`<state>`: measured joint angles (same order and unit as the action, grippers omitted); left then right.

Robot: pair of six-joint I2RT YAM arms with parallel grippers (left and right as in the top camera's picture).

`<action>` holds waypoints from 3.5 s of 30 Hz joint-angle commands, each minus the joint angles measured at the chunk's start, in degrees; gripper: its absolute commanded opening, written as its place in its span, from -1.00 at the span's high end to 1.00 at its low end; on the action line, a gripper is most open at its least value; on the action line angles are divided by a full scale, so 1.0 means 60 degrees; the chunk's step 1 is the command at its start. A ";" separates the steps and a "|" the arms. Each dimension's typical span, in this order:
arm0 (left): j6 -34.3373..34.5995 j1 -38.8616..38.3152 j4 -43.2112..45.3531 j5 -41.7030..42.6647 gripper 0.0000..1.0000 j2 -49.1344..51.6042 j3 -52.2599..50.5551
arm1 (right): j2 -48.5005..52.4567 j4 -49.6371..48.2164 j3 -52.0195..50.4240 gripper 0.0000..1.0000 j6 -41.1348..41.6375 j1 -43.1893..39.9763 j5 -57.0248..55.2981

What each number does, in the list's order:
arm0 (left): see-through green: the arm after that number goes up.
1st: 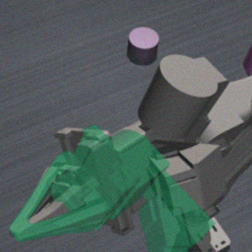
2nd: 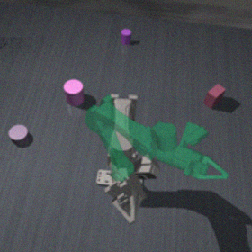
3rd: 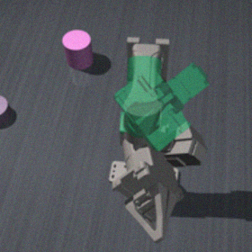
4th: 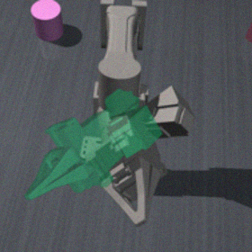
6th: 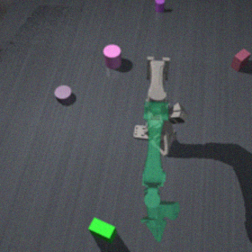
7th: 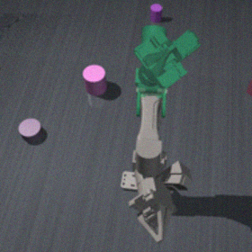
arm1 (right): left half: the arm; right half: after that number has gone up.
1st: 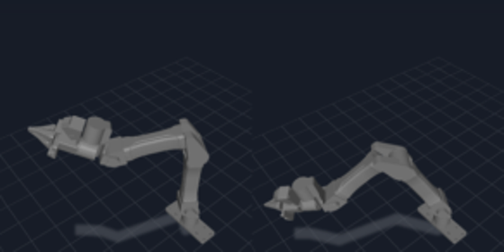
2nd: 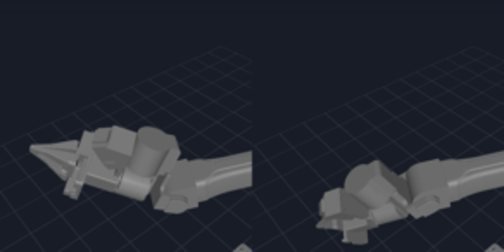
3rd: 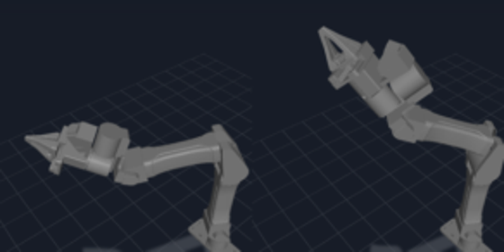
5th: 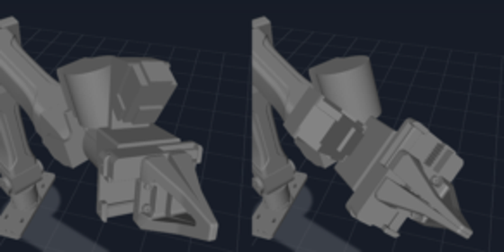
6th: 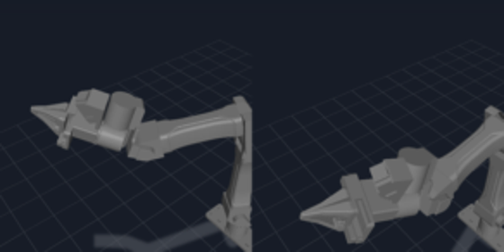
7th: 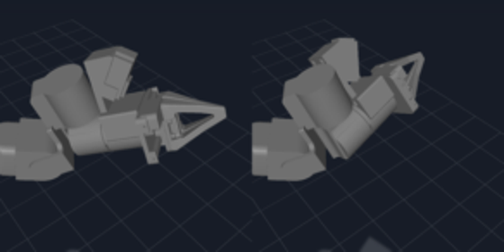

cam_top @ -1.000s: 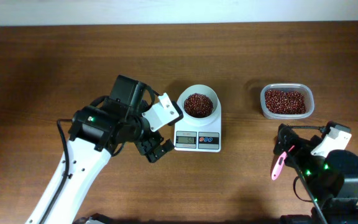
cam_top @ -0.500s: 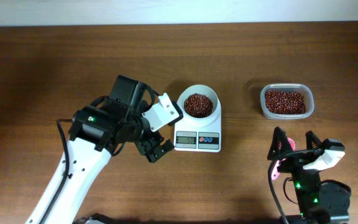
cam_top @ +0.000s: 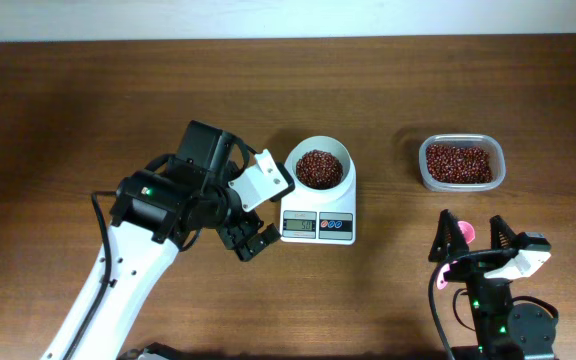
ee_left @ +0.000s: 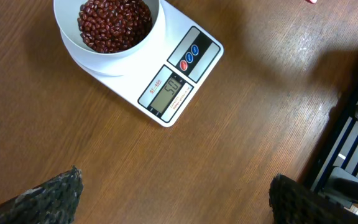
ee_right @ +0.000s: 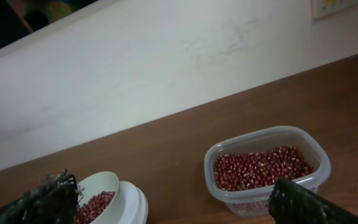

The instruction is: Scoop and weigh 50g on scale

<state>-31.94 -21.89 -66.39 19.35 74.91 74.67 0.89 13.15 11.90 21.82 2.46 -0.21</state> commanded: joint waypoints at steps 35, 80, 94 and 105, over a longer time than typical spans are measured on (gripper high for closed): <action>-0.0113 0.0033 0.0015 0.0135 -0.98 0.0033 -0.0011 | -0.0117 -0.1402 -0.1931 -0.98 -0.0856 0.0215 0.0033; -0.0113 0.0033 0.0018 0.0135 -0.98 0.0033 -0.0011 | -0.0117 -0.1351 -0.1931 -0.98 -0.3963 -0.0790 0.0135; -0.0113 0.0033 0.0018 0.0135 -0.98 0.0033 -0.0011 | -0.0117 -0.1373 -0.1931 -0.98 -0.3814 -0.0780 0.0251; -0.0113 0.0033 0.0018 0.0135 -0.98 0.0033 -0.0011 | -0.0117 -0.1370 -0.1931 -0.98 -0.3861 -0.0535 0.0058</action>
<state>-31.92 -21.89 -66.39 19.35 74.91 74.67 0.69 4.43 0.67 -1.50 -1.02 0.64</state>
